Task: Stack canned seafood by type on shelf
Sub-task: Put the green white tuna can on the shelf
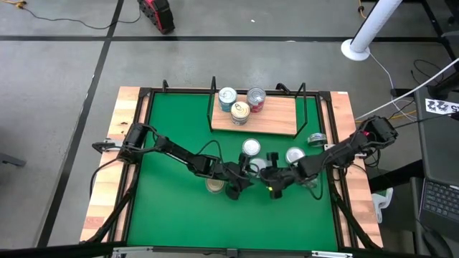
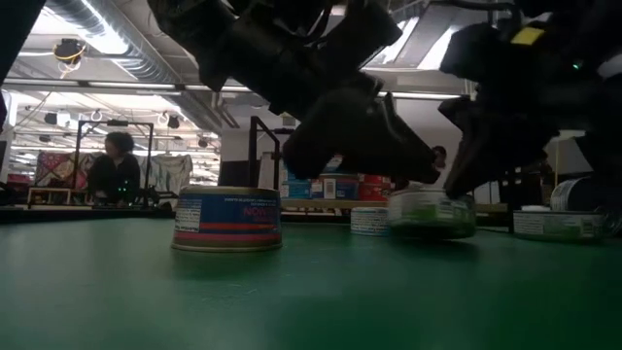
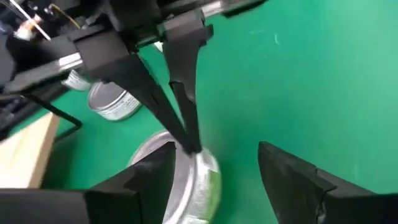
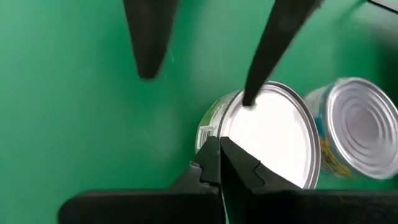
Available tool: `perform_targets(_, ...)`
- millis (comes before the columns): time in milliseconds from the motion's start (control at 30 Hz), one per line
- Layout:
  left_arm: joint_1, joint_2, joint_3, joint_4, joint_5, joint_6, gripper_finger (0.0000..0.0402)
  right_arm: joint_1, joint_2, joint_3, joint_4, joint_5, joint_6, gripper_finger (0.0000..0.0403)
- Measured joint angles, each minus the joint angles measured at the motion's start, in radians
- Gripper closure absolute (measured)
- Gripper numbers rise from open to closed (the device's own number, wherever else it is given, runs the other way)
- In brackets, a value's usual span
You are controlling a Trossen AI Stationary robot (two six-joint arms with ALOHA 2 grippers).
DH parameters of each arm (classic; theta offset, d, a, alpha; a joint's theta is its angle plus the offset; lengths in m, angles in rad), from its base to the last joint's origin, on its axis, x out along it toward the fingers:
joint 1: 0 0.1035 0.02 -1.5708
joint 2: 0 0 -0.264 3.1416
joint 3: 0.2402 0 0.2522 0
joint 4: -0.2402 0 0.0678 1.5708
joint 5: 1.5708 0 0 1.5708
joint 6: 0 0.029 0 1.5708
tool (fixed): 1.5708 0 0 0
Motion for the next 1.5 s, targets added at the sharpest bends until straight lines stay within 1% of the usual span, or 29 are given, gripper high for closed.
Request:
perform_targets(167,0.000,0.000,0.000,-0.020,-0.062,0.087,0.0176,-0.033,-0.001,0.000,0.059,-0.034,0.024,0.0401)
perform_targets(267,0.000,-0.001,0.000,-0.048,-0.068,0.118,0.0176,-0.047,-0.001,0.000,0.064,-0.034,0.050,0.0401)
perform_targets(400,0.000,-0.002,0.001,-0.091,-0.075,0.121,0.0176,-0.067,-0.001,0.000,0.064,-0.034,0.106,0.0401)
perform_targets(567,0.000,-0.002,0.001,-0.114,-0.169,0.134,0.0176,-0.072,-0.001,0.000,0.086,-0.034,0.134,0.0401)
perform_targets(667,0.000,-0.002,0.001,-0.118,-0.173,0.154,0.0176,-0.070,-0.001,0.001,0.118,-0.034,0.152,0.0401)
perform_targets(967,0.000,-0.002,0.001,-0.136,-0.173,0.184,0.0175,-0.070,-0.001,0.001,0.118,-0.033,0.230,0.0401)
perform_targets(1167,-0.001,-0.002,0.001,-0.163,-0.174,0.220,0.0175,-0.070,-0.002,0.001,0.152,-0.032,0.234,0.0401)
perform_targets(1333,0.000,-0.001,0.001,-0.171,-0.210,0.224,0.0176,-0.070,-0.002,0.001,0.173,-0.033,0.234,0.0401)
perform_targets(1433,0.000,-0.001,0.001,-0.170,-0.228,0.224,0.0182,-0.070,-0.002,0.001,0.172,-0.034,0.233,0.0401)
perform_targets(1500,0.000,-0.001,0.001,-0.170,-0.232,0.224,0.0195,-0.070,-0.002,0.001,0.172,-0.033,0.233,0.0401)
